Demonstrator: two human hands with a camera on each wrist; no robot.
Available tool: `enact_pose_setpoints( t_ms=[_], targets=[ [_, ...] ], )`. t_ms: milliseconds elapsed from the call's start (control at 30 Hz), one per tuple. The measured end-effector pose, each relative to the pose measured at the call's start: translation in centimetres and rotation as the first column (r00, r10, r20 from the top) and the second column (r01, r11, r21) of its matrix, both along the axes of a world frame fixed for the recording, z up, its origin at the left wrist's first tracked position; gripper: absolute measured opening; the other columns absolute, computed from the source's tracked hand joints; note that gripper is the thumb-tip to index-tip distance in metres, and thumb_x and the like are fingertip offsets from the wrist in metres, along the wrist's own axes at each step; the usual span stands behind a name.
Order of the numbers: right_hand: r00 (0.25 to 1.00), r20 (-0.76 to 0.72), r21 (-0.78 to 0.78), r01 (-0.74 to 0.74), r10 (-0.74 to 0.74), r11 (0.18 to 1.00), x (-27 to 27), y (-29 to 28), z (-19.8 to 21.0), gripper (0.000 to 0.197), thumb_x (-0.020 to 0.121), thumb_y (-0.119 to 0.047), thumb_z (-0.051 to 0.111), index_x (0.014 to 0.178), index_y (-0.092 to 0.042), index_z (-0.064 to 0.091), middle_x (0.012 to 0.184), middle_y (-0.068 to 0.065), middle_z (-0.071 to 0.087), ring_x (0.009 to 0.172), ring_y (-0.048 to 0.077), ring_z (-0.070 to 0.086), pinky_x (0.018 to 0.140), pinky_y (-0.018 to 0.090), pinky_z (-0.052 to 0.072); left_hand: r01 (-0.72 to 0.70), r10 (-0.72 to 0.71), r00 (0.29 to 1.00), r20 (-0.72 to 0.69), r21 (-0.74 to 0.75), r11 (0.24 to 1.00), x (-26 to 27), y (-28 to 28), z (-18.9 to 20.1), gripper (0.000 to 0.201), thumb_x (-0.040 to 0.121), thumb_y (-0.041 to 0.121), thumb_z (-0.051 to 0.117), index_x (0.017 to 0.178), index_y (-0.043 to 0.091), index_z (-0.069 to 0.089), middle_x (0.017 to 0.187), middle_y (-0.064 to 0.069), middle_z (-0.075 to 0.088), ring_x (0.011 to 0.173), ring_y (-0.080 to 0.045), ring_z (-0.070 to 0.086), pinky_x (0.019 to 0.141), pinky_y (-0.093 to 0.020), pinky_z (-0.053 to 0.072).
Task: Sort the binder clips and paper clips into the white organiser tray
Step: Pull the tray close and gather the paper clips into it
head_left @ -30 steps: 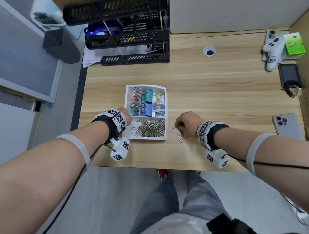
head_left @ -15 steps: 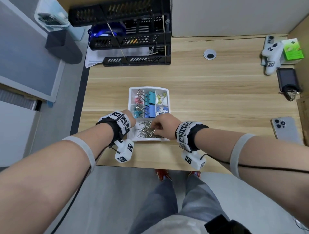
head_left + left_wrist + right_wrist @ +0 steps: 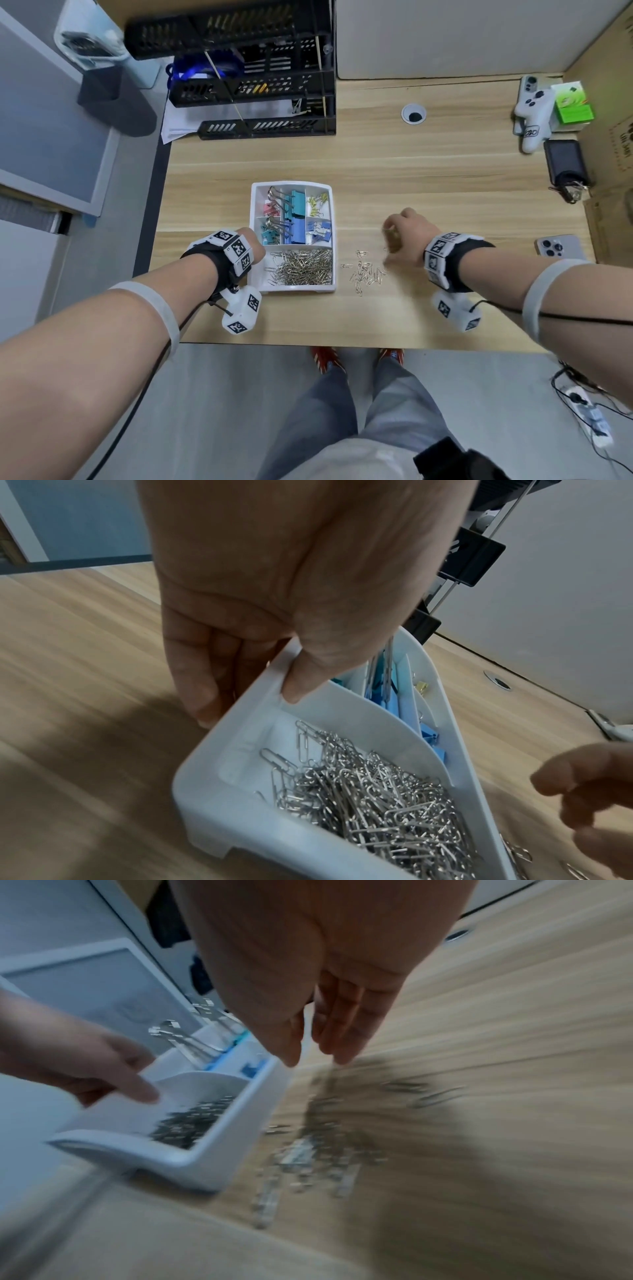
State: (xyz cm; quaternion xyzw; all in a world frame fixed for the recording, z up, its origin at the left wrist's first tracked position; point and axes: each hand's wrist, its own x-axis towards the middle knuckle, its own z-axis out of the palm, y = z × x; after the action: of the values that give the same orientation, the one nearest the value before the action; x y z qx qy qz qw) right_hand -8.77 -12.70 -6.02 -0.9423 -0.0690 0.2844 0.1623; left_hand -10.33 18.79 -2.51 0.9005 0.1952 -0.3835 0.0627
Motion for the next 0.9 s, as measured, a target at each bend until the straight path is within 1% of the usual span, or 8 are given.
enact_pose_setpoints(
  t_ms=[133,333,400,467,533,633,767,900],
  targets=[
    [0.989,-0.071,-0.094,-0.137,0.131,0.986,-0.7,-1.9,-0.8,0.087,0.051,-0.032,0.090,0.126,-0.018,0.049,0.120,0.006,0.045,0.107,0.028,0.053,0.091,0.039,0.051,-0.002,0.003,1.000,-0.022,0.013,1.000,0.0,0.1,0.0,0.034,0.094,0.011,0.051,0.061,0.012,0.040,0.065,-0.004,0.044,0.083,-0.026,0.052,0.079,-0.030,0.047],
    [0.996,-0.010,0.111,-0.084,0.086,0.990,-3.1,0.4,-2.4,0.055,0.071,-0.005,0.073,0.123,-0.014,0.055,0.114,0.003,0.051,0.105,0.024,0.056,0.093,0.029,0.046,0.043,-0.041,0.998,-0.047,0.044,0.998,-0.2,-0.2,0.4,0.026,0.096,0.011,0.048,0.070,0.009,0.048,0.065,-0.003,0.042,0.078,-0.023,0.051,0.069,-0.026,0.042],
    [0.997,-0.011,0.172,-0.067,0.070,0.983,-3.4,1.4,-2.7,0.049,0.073,0.000,0.066,0.119,-0.014,0.058,0.106,0.001,0.051,0.096,0.022,0.057,0.092,0.033,0.049,0.061,-0.055,0.995,-0.080,0.074,0.995,-0.2,-0.3,0.5,0.016,0.098,0.011,0.044,0.085,0.004,0.050,0.066,-0.002,0.040,0.064,-0.017,0.047,0.056,-0.024,0.038],
    [0.997,-0.020,0.212,-0.071,0.077,0.975,-3.5,1.9,-2.6,0.046,0.072,0.000,0.066,0.116,-0.013,0.059,0.100,0.001,0.052,0.088,0.019,0.055,0.090,0.036,0.050,0.058,-0.053,0.996,-0.068,0.067,0.996,-0.2,-0.3,0.2,0.020,0.098,0.011,0.045,0.078,0.006,0.049,0.066,-0.003,0.041,0.064,-0.018,0.048,0.057,-0.026,0.041],
    [0.996,-0.007,0.211,-0.082,0.085,0.974,-3.2,2.0,-2.3,0.048,0.069,-0.009,0.074,0.114,-0.015,0.059,0.098,-0.001,0.051,0.086,0.017,0.053,0.087,0.034,0.050,0.051,-0.049,0.998,-0.048,0.039,0.998,-0.2,-0.2,0.2,0.028,0.096,0.010,0.048,0.068,0.009,0.046,0.065,-0.004,0.043,0.076,-0.024,0.052,0.068,-0.029,0.046],
    [0.998,0.023,0.132,-0.060,0.057,0.989,-2.5,1.2,-1.7,0.056,0.063,-0.022,0.079,0.114,-0.022,0.057,0.104,-0.002,0.050,0.092,0.018,0.054,0.084,0.030,0.049,0.028,-0.024,0.998,-0.066,0.064,0.998,-0.3,-0.3,0.4,0.015,0.098,0.011,0.045,0.085,0.004,0.051,0.068,-0.003,0.043,0.076,-0.022,0.051,0.057,-0.025,0.038],
    [0.998,-0.025,0.049,-0.048,0.049,0.998,-1.8,-0.5,-1.7,0.058,0.066,-0.011,0.074,0.120,-0.018,0.054,0.110,0.002,0.054,0.098,0.023,0.058,0.086,0.028,0.048,0.018,-0.016,0.998,-0.053,0.051,0.999,-0.4,-0.2,0.3,0.026,0.098,0.010,0.045,0.072,0.008,0.044,0.066,-0.003,0.041,0.058,-0.016,0.042,0.050,-0.022,0.033],
    [0.998,-0.062,0.109,-0.023,0.030,0.994,-2.1,-0.5,-2.1,0.044,0.073,0.001,0.063,0.115,-0.012,0.061,0.096,0.003,0.068,0.088,0.021,0.063,0.080,0.025,0.048,-0.006,0.008,1.000,-0.028,0.057,0.998,-0.3,-0.1,0.3,0.026,0.095,0.013,0.047,0.070,0.009,0.044,0.068,-0.003,0.046,0.056,-0.016,0.042,0.051,-0.024,0.034]
  ],
)
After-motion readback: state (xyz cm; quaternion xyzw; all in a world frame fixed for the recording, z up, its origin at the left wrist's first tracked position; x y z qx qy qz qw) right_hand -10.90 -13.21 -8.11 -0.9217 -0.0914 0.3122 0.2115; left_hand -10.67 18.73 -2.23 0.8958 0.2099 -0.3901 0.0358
